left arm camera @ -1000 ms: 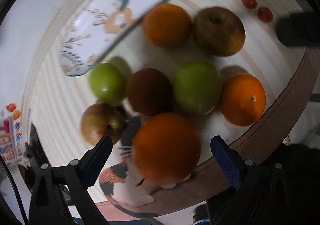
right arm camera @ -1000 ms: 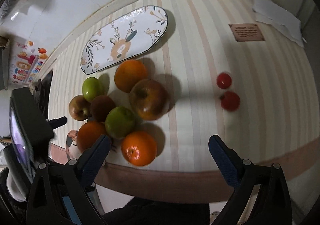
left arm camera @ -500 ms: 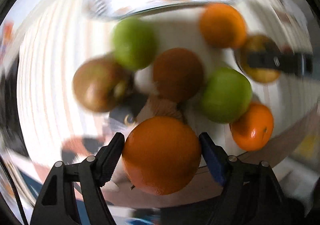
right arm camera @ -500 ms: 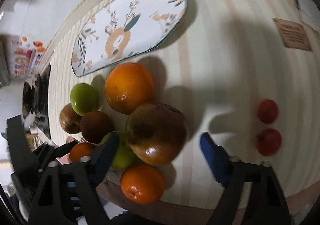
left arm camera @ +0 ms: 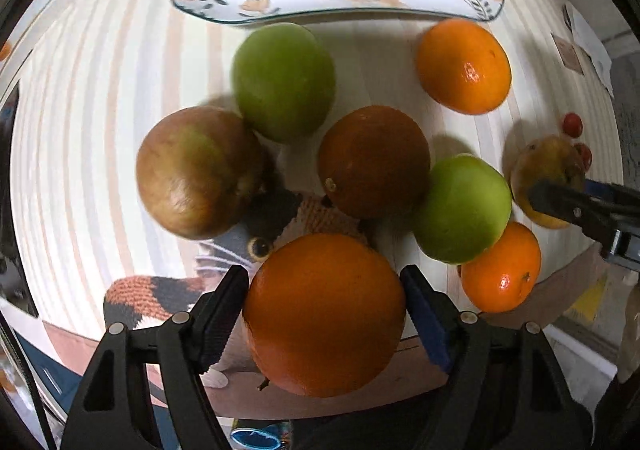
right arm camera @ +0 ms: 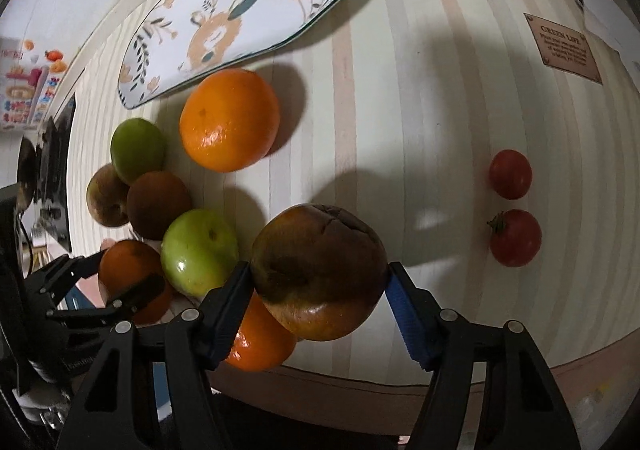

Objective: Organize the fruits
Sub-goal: 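Carry the orange and apple onto the floral plate and open both tools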

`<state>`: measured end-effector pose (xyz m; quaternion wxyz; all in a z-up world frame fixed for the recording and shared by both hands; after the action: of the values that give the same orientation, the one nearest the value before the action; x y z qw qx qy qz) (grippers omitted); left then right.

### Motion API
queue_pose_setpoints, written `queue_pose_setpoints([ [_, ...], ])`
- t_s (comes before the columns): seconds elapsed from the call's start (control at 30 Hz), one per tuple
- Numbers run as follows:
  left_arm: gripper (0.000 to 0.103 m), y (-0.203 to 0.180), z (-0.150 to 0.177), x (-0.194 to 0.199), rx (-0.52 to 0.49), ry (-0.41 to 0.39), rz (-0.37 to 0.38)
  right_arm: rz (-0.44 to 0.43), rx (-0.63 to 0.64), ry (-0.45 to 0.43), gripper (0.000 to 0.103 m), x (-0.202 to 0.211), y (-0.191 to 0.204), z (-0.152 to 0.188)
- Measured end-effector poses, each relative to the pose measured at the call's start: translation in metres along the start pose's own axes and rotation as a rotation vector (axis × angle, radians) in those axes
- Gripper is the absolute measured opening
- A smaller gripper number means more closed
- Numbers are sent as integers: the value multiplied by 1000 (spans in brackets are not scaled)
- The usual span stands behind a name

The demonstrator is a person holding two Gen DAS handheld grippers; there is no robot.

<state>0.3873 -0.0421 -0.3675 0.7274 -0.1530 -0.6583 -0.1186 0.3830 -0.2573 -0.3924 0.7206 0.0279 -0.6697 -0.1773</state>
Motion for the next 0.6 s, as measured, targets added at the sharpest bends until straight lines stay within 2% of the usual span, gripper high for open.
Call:
queue_pose_setpoints([
  [0.1,79,-4,-13,-9,-25,23,19,25,-25,18,70,-6,-5,1],
  [0.2,80,-1,-18,-16,-49,46,37,1,-48,38,70,-13,-8,3],
  [0.27,80,-15,-21,-32,-56,62,46,-9,-62,33,71,-16,-9,4],
  [0.4,77,-10,-8,-32,-9,36,53,12,-64,-1,67,-14,-6,8],
  [0.5,77,-3,5,-27,17,3,13,30,-46,-15,66,-9,-3,12],
  [0.6,76,4,11,-18,56,-34,15,35,-30,-39,66,1,0,18],
])
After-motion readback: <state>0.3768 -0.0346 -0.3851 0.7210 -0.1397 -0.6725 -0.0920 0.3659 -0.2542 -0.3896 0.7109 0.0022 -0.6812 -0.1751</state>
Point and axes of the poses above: each gripper's, at about its wrist camera, not at the fingertips, and x roughly against the way its jaws point, y to its left, z to its underside, the point moved 1 cm from there along -x, roughly the way its jaws point, and after that the axes turned 7 degrees about -x, right-handed, at the moved point
